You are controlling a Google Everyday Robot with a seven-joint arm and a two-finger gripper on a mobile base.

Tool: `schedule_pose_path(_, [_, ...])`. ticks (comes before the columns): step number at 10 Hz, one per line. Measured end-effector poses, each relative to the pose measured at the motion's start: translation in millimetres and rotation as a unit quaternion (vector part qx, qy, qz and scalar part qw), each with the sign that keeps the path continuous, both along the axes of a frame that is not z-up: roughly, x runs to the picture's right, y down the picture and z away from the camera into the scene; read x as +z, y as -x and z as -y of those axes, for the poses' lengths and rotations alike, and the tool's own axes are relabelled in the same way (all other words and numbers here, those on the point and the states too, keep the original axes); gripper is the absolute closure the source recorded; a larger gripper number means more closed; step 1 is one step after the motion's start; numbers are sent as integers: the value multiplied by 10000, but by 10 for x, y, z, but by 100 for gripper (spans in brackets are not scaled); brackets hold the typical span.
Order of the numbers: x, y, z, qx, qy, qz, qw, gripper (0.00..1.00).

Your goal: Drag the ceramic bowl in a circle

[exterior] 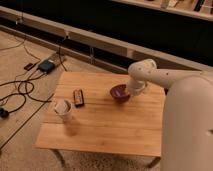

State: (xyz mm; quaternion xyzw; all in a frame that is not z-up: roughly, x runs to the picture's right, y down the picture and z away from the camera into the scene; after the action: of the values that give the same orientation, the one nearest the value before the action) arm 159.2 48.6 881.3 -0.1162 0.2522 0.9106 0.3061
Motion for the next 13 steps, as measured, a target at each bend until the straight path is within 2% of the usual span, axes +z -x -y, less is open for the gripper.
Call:
schedule_pose_path(1, [118, 133, 170, -130, -19, 18, 9999, 100])
schedule_pose_path(2, [158, 205, 232, -166, -24, 42, 9999, 99])
schedule_pose_path(3, [161, 182, 231, -197, 5, 12, 9998, 95])
schedule_pose_path(7, [165, 181, 240, -200, -12, 13, 9998, 53])
schedule_pose_path(10, [164, 171, 238, -195, -12, 8, 9998, 25])
schedule_pose_path(11, [166, 182, 238, -197, -11, 15, 9998, 21])
schedule_pose_path(13, [165, 176, 239, -194, -12, 12, 9998, 20])
